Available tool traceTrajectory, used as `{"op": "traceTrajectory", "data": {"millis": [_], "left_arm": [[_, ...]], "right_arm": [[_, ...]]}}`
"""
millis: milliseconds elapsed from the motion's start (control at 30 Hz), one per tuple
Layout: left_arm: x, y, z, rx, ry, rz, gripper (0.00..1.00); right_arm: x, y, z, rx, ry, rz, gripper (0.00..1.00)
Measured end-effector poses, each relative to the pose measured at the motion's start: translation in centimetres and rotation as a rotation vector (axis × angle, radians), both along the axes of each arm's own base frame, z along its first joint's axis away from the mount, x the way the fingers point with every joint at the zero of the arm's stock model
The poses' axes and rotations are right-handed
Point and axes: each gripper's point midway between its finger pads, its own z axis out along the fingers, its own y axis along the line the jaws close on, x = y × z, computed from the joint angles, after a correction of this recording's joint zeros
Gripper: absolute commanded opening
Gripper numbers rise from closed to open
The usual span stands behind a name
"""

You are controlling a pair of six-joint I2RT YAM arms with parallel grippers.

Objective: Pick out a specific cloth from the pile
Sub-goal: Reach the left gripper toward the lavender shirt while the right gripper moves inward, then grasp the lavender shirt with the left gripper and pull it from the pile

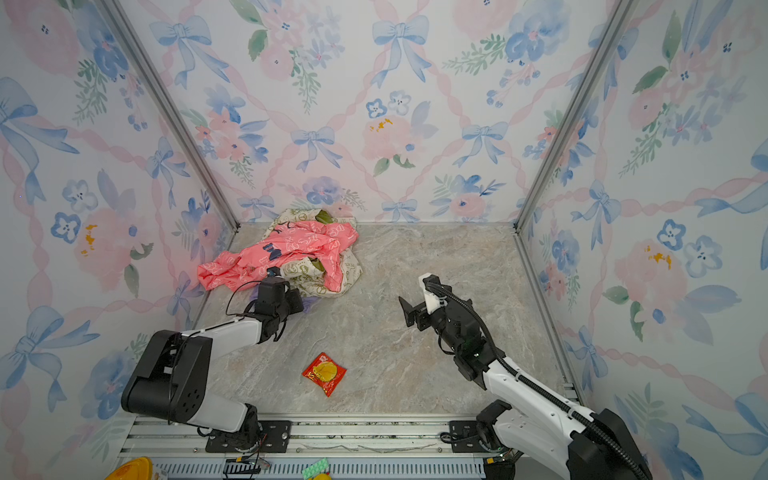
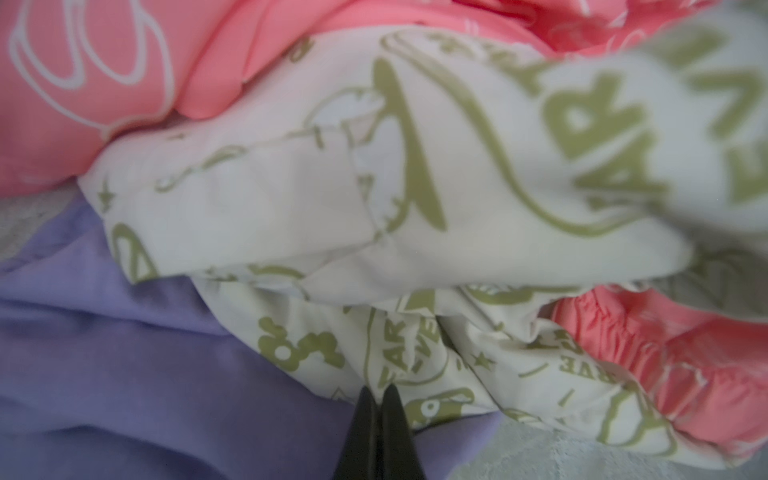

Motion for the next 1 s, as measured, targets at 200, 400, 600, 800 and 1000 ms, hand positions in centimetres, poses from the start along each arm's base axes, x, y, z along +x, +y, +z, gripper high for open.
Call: {"op": "traceTrajectory", "data": {"millis": [200,400,600,800,1000], "left_arm": [[-0.2,0.0,3.9,-0.019,-0.091,-0.001,0.00],[-0.3,-0.1,6.7,-0.029,-0.127,-0.006,0.00],[1.5,-0.6,11.3,-0.041,-0.190,-0.017,0.00],[2.5,-1.0,15.6,-0.042,-0.247,-0.038,0.00],[3.0,-1.2,18.7,-0.029,-0.289,-0.053,0.00]], "right_arm": [[-0.1,-0.1,0.4,0.006,-0.010,-0.002,0.97],[-0.1,-0.1,0.4,0.006,-0.010,-0.002,0.97],[-0.1,-0.1,0.3,0.006,-0.009,-0.003,0.97],[0.1,0.0,-0.2,0.000,0.007,-0.003,0.97],[0.1,0.0,-0.3,-0.002,0.011,-0.003,0.97]]}}
